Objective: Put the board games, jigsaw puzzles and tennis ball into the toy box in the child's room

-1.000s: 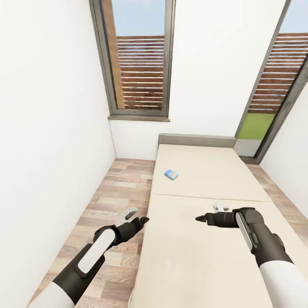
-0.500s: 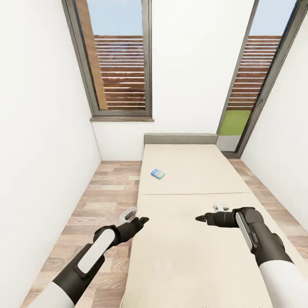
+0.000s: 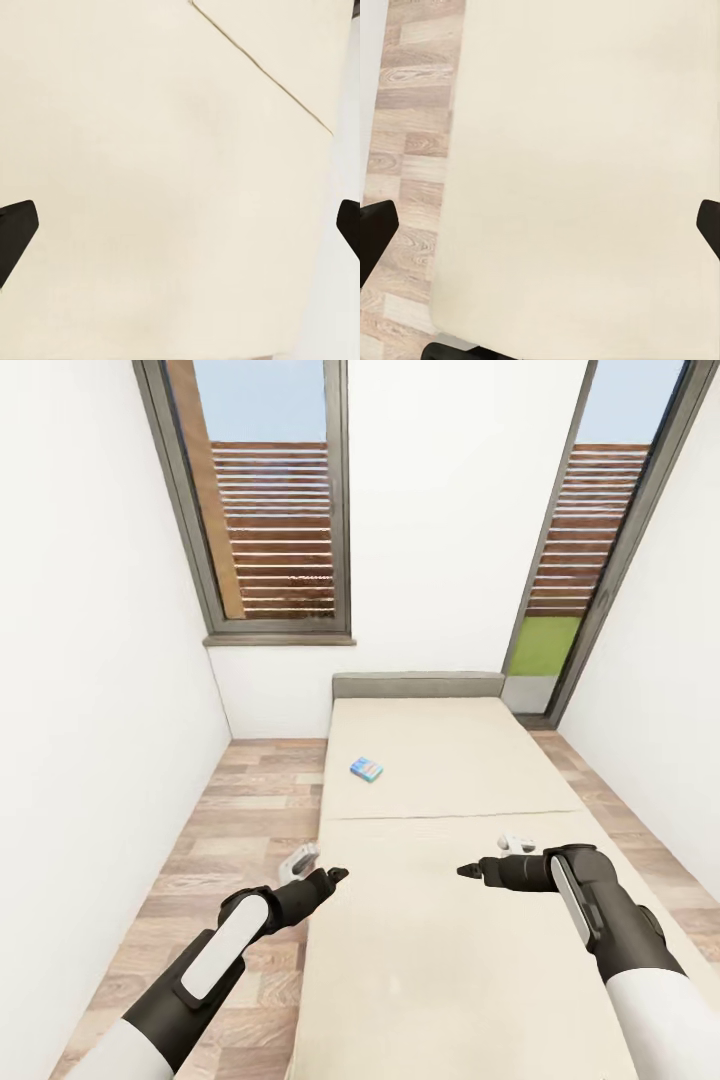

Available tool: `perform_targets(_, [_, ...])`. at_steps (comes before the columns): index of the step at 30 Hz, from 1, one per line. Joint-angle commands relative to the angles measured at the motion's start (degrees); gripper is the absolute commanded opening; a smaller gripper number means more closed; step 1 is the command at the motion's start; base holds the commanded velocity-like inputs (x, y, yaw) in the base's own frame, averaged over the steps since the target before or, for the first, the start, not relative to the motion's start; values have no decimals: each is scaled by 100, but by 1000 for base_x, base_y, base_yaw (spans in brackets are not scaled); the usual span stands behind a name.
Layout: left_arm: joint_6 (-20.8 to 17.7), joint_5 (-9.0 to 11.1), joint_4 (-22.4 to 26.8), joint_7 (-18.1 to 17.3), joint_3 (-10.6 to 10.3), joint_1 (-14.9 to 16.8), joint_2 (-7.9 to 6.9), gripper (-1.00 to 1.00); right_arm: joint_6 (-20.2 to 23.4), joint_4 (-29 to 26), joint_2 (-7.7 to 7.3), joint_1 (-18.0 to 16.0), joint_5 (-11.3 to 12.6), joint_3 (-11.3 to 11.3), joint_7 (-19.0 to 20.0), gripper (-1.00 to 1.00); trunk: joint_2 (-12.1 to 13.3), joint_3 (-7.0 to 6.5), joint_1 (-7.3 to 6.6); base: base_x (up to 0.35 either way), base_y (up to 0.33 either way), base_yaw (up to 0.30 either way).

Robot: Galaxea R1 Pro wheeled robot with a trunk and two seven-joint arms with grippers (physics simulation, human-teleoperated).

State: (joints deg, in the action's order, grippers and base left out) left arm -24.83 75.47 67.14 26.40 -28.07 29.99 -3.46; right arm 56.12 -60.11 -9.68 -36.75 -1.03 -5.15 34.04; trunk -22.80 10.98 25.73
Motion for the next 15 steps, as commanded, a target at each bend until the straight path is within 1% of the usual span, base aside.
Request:
perform_targets(1, [6, 52, 10, 49, -13, 7, -6, 100, 31, -6, 1, -4, -12, -7, 24, 100, -12, 12, 5, 184, 141, -13])
perform_targets(9, [7, 33, 10, 51, -17, 7, -3, 100, 31, -13, 0, 0, -27, 1, 24, 100, -12, 12, 5, 213, 172, -7])
perform_targets(15, [6, 16, 10, 53, -21, 7, -5, 100, 31, -20, -3, 1, -39, 4, 24, 100, -12, 12, 5, 109, 93, -1])
